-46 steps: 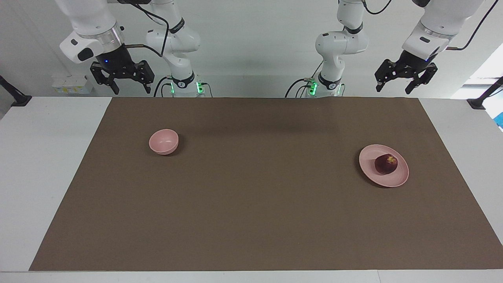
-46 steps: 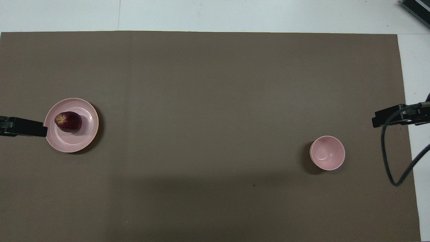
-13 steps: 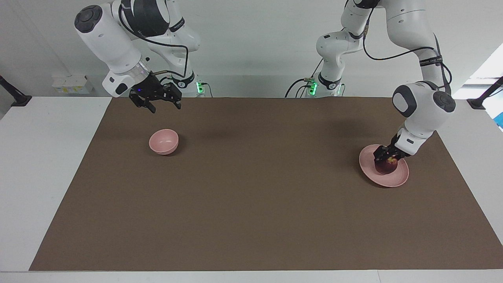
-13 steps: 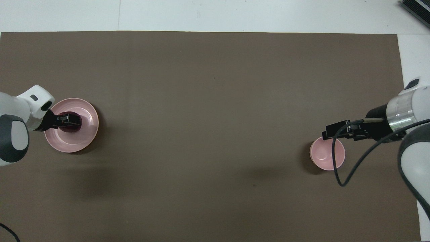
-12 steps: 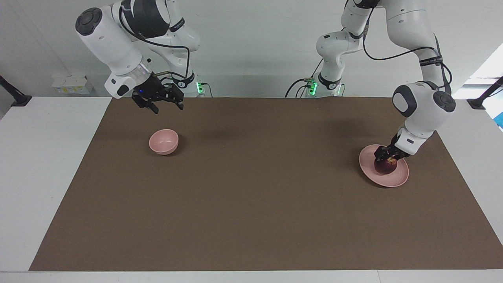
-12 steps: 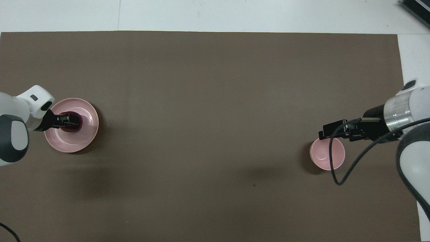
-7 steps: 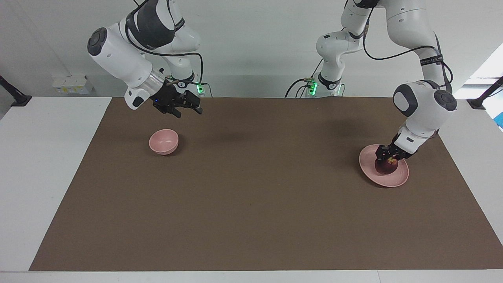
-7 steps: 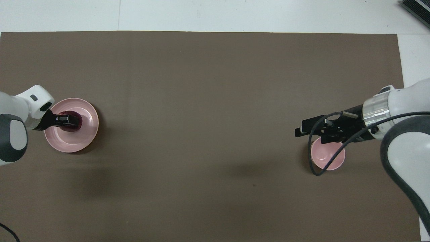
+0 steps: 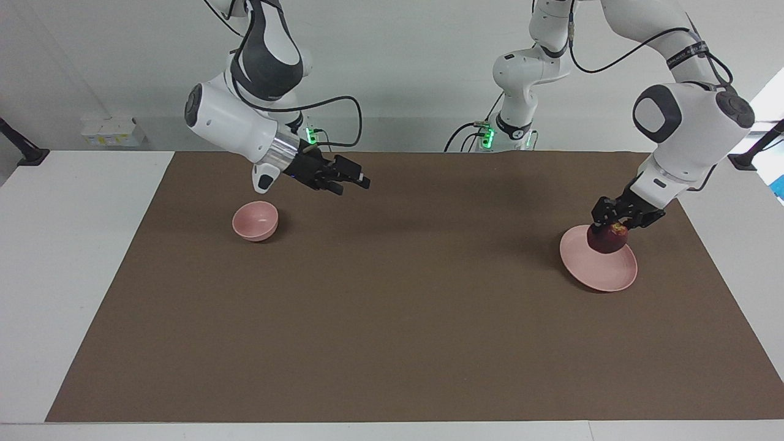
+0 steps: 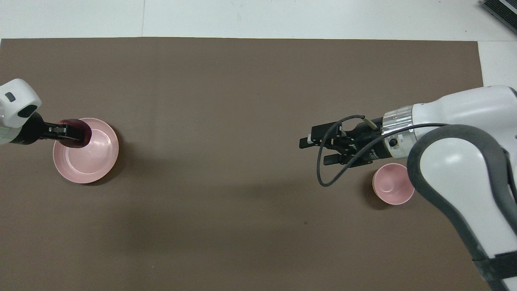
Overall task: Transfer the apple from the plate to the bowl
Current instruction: 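Lift the apple with the left gripper while the right gripper moves toward it, then bring the apple to the right gripper and close the right gripper on it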
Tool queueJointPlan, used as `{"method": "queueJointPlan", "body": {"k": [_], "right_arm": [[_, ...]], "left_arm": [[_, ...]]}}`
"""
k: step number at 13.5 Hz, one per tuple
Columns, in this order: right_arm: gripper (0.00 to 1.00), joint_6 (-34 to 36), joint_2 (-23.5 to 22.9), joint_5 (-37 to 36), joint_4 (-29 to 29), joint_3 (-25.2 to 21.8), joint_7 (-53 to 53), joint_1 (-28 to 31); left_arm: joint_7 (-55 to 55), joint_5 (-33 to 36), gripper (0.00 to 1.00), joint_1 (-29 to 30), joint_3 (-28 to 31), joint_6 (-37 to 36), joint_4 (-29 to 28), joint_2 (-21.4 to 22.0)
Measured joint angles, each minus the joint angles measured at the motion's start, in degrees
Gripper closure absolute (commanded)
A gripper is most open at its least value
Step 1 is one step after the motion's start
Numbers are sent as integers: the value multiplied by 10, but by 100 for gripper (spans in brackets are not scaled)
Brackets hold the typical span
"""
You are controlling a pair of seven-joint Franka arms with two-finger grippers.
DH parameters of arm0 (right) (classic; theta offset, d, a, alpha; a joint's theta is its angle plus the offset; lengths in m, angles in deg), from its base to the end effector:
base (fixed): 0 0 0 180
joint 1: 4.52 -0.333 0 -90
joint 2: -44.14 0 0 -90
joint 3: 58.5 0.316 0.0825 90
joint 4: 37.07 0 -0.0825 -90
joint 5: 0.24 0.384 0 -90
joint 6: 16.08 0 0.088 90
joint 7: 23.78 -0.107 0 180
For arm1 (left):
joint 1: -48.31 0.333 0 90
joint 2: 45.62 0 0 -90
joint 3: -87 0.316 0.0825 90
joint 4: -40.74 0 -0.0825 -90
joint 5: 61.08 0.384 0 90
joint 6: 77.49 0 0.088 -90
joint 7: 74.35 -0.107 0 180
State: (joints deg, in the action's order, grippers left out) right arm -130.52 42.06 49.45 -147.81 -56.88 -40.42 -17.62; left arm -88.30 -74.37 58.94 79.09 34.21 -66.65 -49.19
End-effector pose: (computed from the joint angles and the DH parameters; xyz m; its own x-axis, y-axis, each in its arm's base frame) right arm 0.5484 0.1920 0.4884 0.9157 -0.2632 -0.3037 -0.4008 -0.6521 -0.6435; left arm 0.5801 0.0136 0.4792 0.9929 -0.1044 0.0572 -0.1144 -0.9698 0.2156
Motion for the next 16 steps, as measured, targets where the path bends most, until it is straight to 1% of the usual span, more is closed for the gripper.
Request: {"method": "queueJointPlan", "body": {"k": [2,3,5,8,10,12,14,16], "right_arm": [[0,-40,-1,4,0,1,-74,-36],[0,-47,-1,5,1,1,-113,-46],[0,-52,-1,7,3,1,-184,-58],[0,-83,-2,8,6,1,-302,-77],[0,-87,-8,8,21,1,-403,-85],[0,-87,-17,8,36,1,-472,-86],[0,-87,-30,8,47,1,-520,-86],[0,-88,-44,8,58,1,-540,-92]], "left_arm": [[-10,-54,100,-1,-19,-4,2,3],[-14,-81,100,-1,-29,-4,2,2],[-20,-141,100,-3,-50,-14,2,2],[-29,-215,100,-5,-82,-46,3,12],[-28,-231,100,-11,-108,-59,2,22],[-24,-247,100,-31,-115,-61,-1,28],[-24,-273,100,-46,-116,-61,-5,31],[-20,-303,100,-61,-116,-61,-7,32]]}}
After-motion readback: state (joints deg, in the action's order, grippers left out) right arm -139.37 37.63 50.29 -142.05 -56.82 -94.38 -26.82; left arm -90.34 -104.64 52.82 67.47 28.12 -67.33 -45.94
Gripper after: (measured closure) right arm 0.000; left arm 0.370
